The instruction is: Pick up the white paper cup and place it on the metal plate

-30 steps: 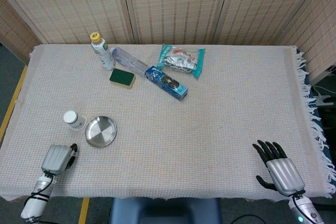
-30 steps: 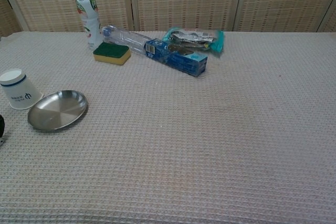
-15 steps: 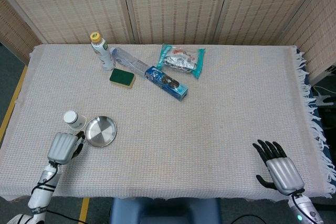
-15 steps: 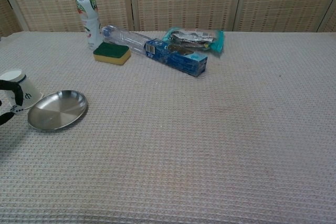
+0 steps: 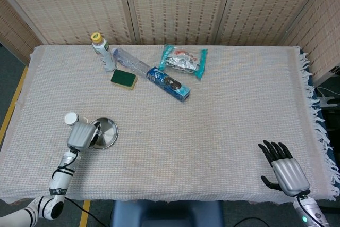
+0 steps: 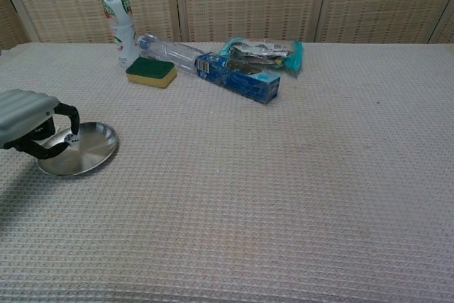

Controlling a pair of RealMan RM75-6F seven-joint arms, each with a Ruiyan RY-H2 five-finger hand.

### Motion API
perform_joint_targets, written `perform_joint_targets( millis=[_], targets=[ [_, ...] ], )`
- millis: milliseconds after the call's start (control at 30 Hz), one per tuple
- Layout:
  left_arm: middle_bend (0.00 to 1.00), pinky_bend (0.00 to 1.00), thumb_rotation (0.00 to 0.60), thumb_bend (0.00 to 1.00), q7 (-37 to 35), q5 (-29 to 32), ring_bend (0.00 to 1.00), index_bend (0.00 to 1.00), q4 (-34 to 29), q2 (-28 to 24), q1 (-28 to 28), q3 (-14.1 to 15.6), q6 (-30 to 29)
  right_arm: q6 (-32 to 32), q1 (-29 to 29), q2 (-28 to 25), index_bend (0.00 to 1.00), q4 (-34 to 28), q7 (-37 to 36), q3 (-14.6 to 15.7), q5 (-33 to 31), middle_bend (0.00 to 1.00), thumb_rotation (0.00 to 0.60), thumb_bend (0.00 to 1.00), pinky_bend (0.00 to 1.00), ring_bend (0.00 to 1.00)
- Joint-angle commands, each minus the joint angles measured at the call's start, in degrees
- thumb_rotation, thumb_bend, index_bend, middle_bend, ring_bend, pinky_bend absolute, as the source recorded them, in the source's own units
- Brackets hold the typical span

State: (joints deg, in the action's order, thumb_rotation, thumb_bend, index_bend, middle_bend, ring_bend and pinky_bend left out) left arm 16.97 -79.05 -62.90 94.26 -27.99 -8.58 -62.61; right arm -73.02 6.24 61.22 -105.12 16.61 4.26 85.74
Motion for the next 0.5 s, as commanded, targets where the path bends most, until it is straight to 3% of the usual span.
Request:
perform_joint_targets(
  millis=[33, 167, 333, 400, 500],
  targets=[
    [1.0, 1.0, 0.6, 0.37, -0.8, -0.3, 1.0, 0.19, -2.5, -1.3, 0.1, 0.7, -0.1, -0.6, -0.2, 0.0, 0.0, 0.0, -0.1, 0.0, 0.3, 0.0, 0.533, 0.19, 0.0, 0.0],
    [1.0, 1.0, 0.6, 0.36, -0.6, -0.4, 1.0, 0.06, -5.6, -2.7, 0.1, 1.1, -0.5, -0.8, -0.3, 0.1, 0.0, 0.1, -0.1, 0.0, 0.6, 0.0, 0.532, 0.19, 0.0, 0.0],
    [1.0, 1.0, 0.6, 0.35, -1.0, -1.5, 0.99, 0.05, -9.8, -5.1, 1.7, 1.5, -4.6, -1.0, -0.4, 0.1, 0.0, 0.1, -0.2, 0.3, 1.3, 0.0, 0.533, 0.19, 0.0, 0.0],
    [0.9, 0.91, 0.6, 0.35, -1.6, -2.3, 0.89, 0.05, -11.6, -6.9, 3.2, 1.7, -7.8, -1.5, -0.5, 0.1, 0.0, 0.3, -0.5, 0.3, 1.9, 0.0, 0.533, 0.19, 0.0, 0.0],
    [0.52, 0.64, 0.6, 0.35, -2.3, -3.2, 0.48, 0.05, -13.6, -10.1, 5.4, 2.3, -11.5, -3.9, -0.8, 0.4, 0.0, 1.0, -2.3, 0.2, 5.0, 0.0, 0.532, 0.19, 0.0, 0.0]
  ],
)
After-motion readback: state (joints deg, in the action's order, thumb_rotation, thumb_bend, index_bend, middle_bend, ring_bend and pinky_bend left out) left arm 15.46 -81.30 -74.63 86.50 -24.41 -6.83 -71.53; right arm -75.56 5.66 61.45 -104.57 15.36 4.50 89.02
